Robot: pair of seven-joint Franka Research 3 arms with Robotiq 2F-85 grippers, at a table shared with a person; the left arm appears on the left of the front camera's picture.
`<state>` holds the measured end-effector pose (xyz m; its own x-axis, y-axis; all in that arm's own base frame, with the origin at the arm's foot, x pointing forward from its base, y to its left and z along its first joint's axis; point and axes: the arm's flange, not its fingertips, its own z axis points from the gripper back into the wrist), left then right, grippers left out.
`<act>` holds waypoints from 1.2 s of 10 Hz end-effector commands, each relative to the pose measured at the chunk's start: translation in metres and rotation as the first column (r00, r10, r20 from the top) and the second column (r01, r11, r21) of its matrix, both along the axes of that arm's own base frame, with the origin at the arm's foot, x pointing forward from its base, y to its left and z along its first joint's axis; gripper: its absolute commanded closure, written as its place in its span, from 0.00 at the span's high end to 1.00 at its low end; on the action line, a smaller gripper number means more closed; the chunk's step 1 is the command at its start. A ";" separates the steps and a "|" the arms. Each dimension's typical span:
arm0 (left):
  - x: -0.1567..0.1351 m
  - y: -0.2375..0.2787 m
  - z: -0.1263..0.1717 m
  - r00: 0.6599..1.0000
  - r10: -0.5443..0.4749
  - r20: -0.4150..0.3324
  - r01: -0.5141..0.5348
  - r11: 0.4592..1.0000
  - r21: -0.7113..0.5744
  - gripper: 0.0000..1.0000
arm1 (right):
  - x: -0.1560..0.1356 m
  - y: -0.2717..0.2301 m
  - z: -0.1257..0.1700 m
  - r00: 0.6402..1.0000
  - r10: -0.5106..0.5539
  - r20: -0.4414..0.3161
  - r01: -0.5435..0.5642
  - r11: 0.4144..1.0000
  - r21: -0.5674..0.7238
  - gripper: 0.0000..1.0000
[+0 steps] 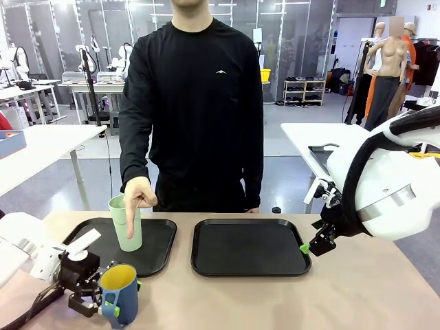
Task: Sort and store the cups by type.
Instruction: Pick up the Handle plastic cup and place it into the empty Flat Tray.
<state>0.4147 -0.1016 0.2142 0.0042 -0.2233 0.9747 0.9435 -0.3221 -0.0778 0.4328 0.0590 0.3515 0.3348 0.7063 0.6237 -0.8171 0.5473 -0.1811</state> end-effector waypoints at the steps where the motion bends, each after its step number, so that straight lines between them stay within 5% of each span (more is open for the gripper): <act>1: -0.003 0.002 -0.015 0.999 -0.019 0.035 0.021 0.999 -0.046 0.64 | 0.000 0.001 0.000 1.000 -0.001 0.001 0.001 1.000 0.000 1.00; 2: -0.004 0.001 -0.014 0.999 -0.034 0.033 0.035 0.998 -0.044 0.61 | 0.000 0.001 0.000 1.000 -0.001 0.001 0.001 1.000 0.000 1.00; 3: -0.004 0.001 -0.014 0.999 -0.036 0.024 0.037 0.999 -0.040 0.45 | 0.000 0.001 0.000 1.000 -0.001 0.001 0.001 1.000 0.000 1.00; 4: -0.004 0.000 -0.014 0.999 -0.035 0.019 0.035 0.999 -0.035 0.61 | 0.000 0.001 0.000 1.000 -0.001 0.001 0.001 1.000 0.000 1.00; 5: -0.006 -0.003 -0.012 0.999 -0.034 0.041 0.036 0.999 -0.029 0.25 | 0.000 0.001 0.000 1.000 -0.001 0.001 0.001 1.000 0.000 1.00; 6: -0.011 -0.009 -0.009 0.999 -0.021 0.048 0.023 0.999 -0.031 0.53 | 0.000 0.001 0.000 1.000 -0.001 0.001 0.001 1.000 0.000 1.00; 12: -0.006 -0.100 0.016 0.991 0.083 0.106 -0.087 0.996 0.034 0.53 | 0.000 0.001 0.000 1.000 -0.001 0.001 0.001 1.000 0.000 1.00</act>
<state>0.4095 -0.1815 0.2249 -0.0517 -0.2454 0.9680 0.9556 -0.2937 -0.0234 0.4328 0.0591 0.3515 0.3347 0.7064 0.6237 -0.8172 0.5471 -0.1811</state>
